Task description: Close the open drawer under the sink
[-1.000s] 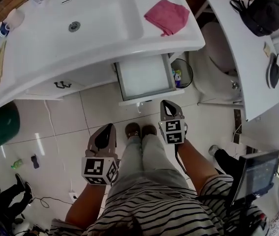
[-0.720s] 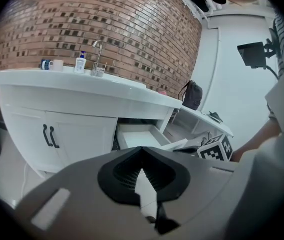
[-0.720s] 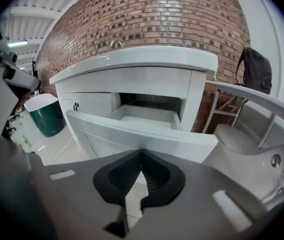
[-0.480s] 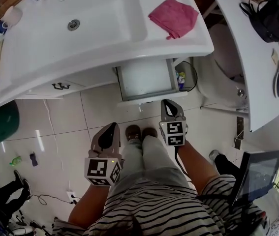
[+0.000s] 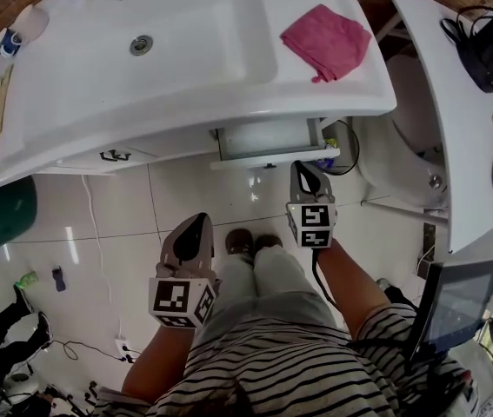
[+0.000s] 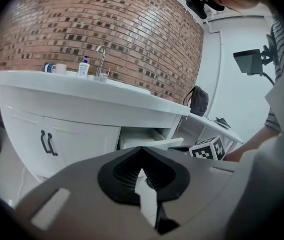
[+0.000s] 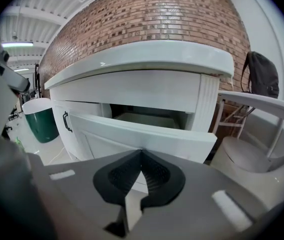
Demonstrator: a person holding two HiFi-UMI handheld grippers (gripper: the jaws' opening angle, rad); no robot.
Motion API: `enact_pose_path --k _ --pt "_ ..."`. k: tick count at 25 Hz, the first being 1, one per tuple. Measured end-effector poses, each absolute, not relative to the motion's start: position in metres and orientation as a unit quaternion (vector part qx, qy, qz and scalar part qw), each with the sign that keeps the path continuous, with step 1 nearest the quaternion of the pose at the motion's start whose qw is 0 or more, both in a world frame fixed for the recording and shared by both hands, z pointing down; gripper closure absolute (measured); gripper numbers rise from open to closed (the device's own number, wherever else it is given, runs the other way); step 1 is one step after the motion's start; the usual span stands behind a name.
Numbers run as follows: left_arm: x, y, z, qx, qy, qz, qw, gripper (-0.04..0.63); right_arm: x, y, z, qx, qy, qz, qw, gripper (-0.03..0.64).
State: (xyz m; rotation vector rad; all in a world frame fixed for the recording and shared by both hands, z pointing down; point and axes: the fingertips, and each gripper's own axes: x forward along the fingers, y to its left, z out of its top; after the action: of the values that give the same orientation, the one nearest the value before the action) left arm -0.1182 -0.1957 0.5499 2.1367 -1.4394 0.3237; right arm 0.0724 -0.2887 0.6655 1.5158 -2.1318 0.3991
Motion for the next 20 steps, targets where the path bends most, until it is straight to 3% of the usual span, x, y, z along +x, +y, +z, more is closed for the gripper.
enact_pose_path --k 20 --pt "-0.127 -0.222 0.568 0.785 -0.551 0.116 0.257 0.578 0.065 -0.35 0.666 0.56 -0.791 0.111 0.219 0.617"
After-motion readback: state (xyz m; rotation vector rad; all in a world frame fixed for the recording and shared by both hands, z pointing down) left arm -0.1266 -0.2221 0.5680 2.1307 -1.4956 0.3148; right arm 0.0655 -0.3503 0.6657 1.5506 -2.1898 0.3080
